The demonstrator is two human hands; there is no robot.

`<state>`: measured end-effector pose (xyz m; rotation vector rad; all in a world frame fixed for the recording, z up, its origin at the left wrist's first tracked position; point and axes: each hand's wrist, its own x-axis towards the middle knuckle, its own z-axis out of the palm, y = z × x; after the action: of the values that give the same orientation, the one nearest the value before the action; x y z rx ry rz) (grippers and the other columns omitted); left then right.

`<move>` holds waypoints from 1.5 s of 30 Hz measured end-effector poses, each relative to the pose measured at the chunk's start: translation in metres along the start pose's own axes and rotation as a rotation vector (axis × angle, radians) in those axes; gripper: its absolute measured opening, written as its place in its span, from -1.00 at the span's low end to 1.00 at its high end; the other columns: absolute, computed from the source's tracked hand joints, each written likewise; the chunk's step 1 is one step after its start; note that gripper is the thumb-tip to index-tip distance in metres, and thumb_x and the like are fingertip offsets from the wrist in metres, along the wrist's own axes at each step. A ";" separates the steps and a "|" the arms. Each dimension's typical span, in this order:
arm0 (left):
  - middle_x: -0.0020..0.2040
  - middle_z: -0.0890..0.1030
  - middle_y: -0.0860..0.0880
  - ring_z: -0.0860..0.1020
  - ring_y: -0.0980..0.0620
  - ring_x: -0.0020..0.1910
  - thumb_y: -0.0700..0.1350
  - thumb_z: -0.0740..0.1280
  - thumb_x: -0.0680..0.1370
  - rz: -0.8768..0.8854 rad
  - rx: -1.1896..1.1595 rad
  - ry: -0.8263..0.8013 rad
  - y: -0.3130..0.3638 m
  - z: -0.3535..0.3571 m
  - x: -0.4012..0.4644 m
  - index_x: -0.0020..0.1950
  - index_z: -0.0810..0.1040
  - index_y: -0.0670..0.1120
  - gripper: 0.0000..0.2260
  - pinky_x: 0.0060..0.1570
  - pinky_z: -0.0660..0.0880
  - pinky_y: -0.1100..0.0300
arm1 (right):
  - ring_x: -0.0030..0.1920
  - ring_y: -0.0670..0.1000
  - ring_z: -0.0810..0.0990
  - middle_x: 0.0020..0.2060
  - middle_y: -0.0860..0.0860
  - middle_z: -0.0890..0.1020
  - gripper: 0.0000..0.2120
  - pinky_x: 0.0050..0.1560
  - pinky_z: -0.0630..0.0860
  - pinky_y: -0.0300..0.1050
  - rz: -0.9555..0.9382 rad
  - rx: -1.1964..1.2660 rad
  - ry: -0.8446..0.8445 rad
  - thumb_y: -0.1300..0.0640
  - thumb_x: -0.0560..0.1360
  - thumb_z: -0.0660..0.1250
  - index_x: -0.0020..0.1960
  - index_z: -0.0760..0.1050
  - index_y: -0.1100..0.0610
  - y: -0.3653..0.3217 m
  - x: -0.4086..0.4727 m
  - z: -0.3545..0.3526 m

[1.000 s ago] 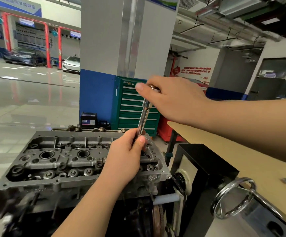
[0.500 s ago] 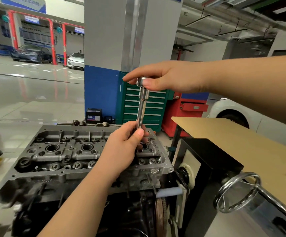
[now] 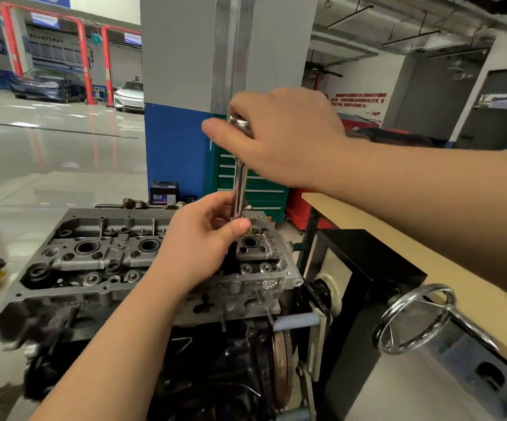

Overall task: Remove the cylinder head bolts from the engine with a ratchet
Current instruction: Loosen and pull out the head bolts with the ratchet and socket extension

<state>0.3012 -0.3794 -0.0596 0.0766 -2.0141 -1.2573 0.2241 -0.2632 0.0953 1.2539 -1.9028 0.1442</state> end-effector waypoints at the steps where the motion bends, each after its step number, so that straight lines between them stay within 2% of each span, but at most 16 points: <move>1: 0.03 0.73 0.17 0.70 0.15 0.00 -0.19 0.48 0.58 0.019 -0.009 -0.033 0.000 -0.001 0.000 0.26 0.66 0.10 -0.70 0.02 0.54 0.36 | -0.21 0.09 0.53 -0.34 -0.06 0.53 -0.50 -0.28 0.29 0.00 -0.048 0.101 -0.005 -0.35 0.63 0.00 -0.05 0.52 -0.02 0.008 -0.003 0.001; 5: -0.01 0.74 0.14 0.70 0.18 -0.03 -0.14 0.44 0.62 -0.011 0.028 -0.057 -0.001 0.002 0.003 0.34 0.63 0.10 -0.70 -0.09 0.53 0.42 | -0.08 0.09 0.58 -0.15 0.07 0.62 -0.64 0.02 0.50 0.13 0.019 0.527 -0.129 -0.11 0.73 0.12 0.08 0.56 0.11 0.026 -0.011 0.006; 10: 0.01 0.76 0.04 0.73 0.07 -0.01 -0.15 0.38 0.66 -0.121 -0.079 -0.191 0.013 -0.007 0.014 0.20 0.66 0.03 -0.84 0.08 0.59 0.11 | -0.17 0.13 0.45 -0.27 -0.01 0.43 -0.61 -0.34 0.19 -0.04 0.120 0.007 -0.154 -0.27 0.67 -0.02 -0.09 0.38 -0.03 0.013 0.004 0.005; 14: -0.21 0.70 -0.05 0.66 -0.02 -0.28 -0.19 0.39 0.57 -0.112 -0.312 -0.099 0.041 0.007 0.032 0.09 0.56 -0.18 -0.87 -0.28 0.61 0.11 | -0.24 0.14 0.35 -0.32 -0.02 0.33 -0.61 -0.33 0.13 -0.05 0.101 -0.111 0.056 -0.30 0.64 0.02 -0.12 0.38 -0.04 -0.008 0.001 0.007; 18: -0.50 0.33 0.04 0.26 0.06 -0.52 -0.08 0.30 0.48 -0.136 -0.366 -0.008 0.053 0.027 0.044 -0.30 0.41 -0.05 -0.83 -0.46 0.23 0.17 | -0.20 0.04 0.50 -0.38 -0.08 0.47 -0.58 -0.16 0.43 0.06 0.027 0.399 0.023 -0.32 0.62 0.15 -0.18 0.47 -0.02 0.008 -0.003 0.013; 21: -0.50 0.23 0.03 0.15 0.03 -0.54 0.00 0.30 0.50 -0.240 -0.411 -0.192 0.052 0.021 0.056 -0.41 0.33 0.02 -0.70 -0.50 0.21 0.23 | -0.13 -0.02 0.55 -0.29 -0.12 0.56 -0.69 0.04 0.52 0.11 0.055 0.757 -0.126 -0.19 0.65 0.22 -0.18 0.51 -0.08 0.018 -0.003 0.012; 23: -0.49 0.18 0.03 0.11 0.01 -0.51 -0.01 0.25 0.53 -0.277 -0.449 -0.337 0.050 0.013 0.061 -0.40 0.30 0.02 -0.69 -0.48 0.22 0.22 | -0.13 0.04 0.51 -0.31 -0.11 0.50 -0.72 -0.14 0.44 0.07 0.019 0.511 -0.123 -0.25 0.66 0.16 -0.06 0.47 -0.09 0.016 -0.002 0.009; 25: -0.47 0.21 0.02 0.15 0.01 -0.50 -0.04 0.23 0.58 -0.270 -0.468 -0.320 0.045 0.011 0.060 -0.38 0.33 0.00 -0.68 -0.46 0.28 0.21 | -0.13 0.11 0.45 -0.27 -0.09 0.42 -0.66 -0.23 0.28 -0.01 0.058 0.220 -0.112 -0.29 0.66 0.07 -0.02 0.44 -0.08 0.012 0.002 0.007; 28: -0.46 0.40 -0.03 0.34 0.03 -0.48 -0.09 0.25 0.58 -0.191 -0.247 -0.082 0.044 0.023 0.049 -0.29 0.41 -0.08 -0.75 -0.46 0.36 0.28 | -0.15 0.13 0.38 -0.19 0.04 0.44 -0.64 -0.18 0.29 0.03 0.176 -0.053 -0.096 -0.21 0.69 0.04 -0.03 0.48 -0.03 0.001 0.008 0.003; 30: -0.52 0.43 -0.02 0.36 0.08 -0.52 -0.20 0.22 0.50 -0.175 -0.135 0.105 0.043 0.031 0.041 -0.34 0.39 -0.13 -0.80 -0.52 0.30 0.31 | -0.22 0.13 0.37 -0.32 0.01 0.40 -0.61 -0.29 0.25 -0.03 0.080 -0.098 0.034 -0.22 0.67 0.05 -0.06 0.52 -0.01 -0.009 0.004 0.007; 33: -0.54 0.36 -0.07 0.31 0.00 -0.53 -0.18 0.25 0.42 -0.153 -0.216 0.152 0.043 0.034 0.037 -0.44 0.37 -0.07 -0.77 -0.50 0.27 0.22 | -0.29 0.07 0.42 -0.44 -0.06 0.38 -0.53 -0.30 0.25 -0.08 -0.004 0.187 0.147 -0.35 0.60 0.08 -0.13 0.52 0.00 -0.001 -0.006 0.013; 35: -0.53 0.29 -0.04 0.24 -0.01 -0.55 -0.14 0.31 0.52 -0.188 -0.324 -0.016 0.048 0.030 0.042 -0.47 0.34 0.02 -0.64 -0.49 0.27 0.19 | -0.28 -0.01 0.45 -0.42 -0.07 0.45 -0.57 -0.19 0.36 -0.03 0.026 0.587 0.077 -0.26 0.64 0.19 -0.21 0.51 0.02 0.014 -0.006 0.020; 37: -0.51 0.21 0.02 0.14 0.02 -0.54 -0.16 0.29 0.59 -0.284 -0.428 -0.220 0.050 0.024 0.051 -0.44 0.28 0.06 -0.58 -0.50 0.25 0.22 | -0.26 -0.02 0.48 -0.39 -0.06 0.47 -0.61 -0.15 0.42 0.04 0.086 0.708 -0.011 -0.19 0.67 0.21 -0.21 0.48 0.03 0.021 -0.006 0.020; 39: -0.49 0.20 0.02 0.14 0.02 -0.52 -0.14 0.28 0.56 -0.294 -0.435 -0.264 0.050 0.022 0.053 -0.40 0.29 0.03 -0.65 -0.46 0.26 0.22 | -0.16 0.07 0.52 -0.30 -0.06 0.51 -0.60 -0.15 0.43 0.06 0.118 0.486 -0.068 -0.24 0.67 0.13 -0.12 0.50 0.02 0.020 -0.001 0.015; 42: -0.47 0.38 -0.02 0.32 0.01 -0.47 -0.10 0.28 0.48 -0.216 -0.168 0.019 0.046 0.031 0.043 -0.27 0.39 -0.10 -0.84 -0.43 0.32 0.18 | -0.24 0.15 0.39 -0.36 0.02 0.32 -0.51 -0.24 0.28 0.01 0.173 0.005 -0.062 -0.27 0.67 0.03 -0.26 0.29 0.06 0.005 0.005 0.007; 45: -0.42 0.39 -0.18 0.29 -0.05 -0.42 -0.21 0.17 0.39 -0.154 -0.134 0.278 0.040 0.045 0.034 -0.28 0.39 -0.19 -0.93 -0.42 0.24 0.07 | -0.47 0.05 0.15 -0.46 -0.03 0.19 -0.46 -0.41 0.09 -0.10 0.025 -0.111 0.099 -0.31 0.64 0.05 -0.36 0.16 0.03 -0.019 0.000 -0.001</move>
<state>0.2620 -0.3386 -0.0198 0.3295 -1.7078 -1.3911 0.2398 -0.2720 0.0890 1.1291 -1.8164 0.1105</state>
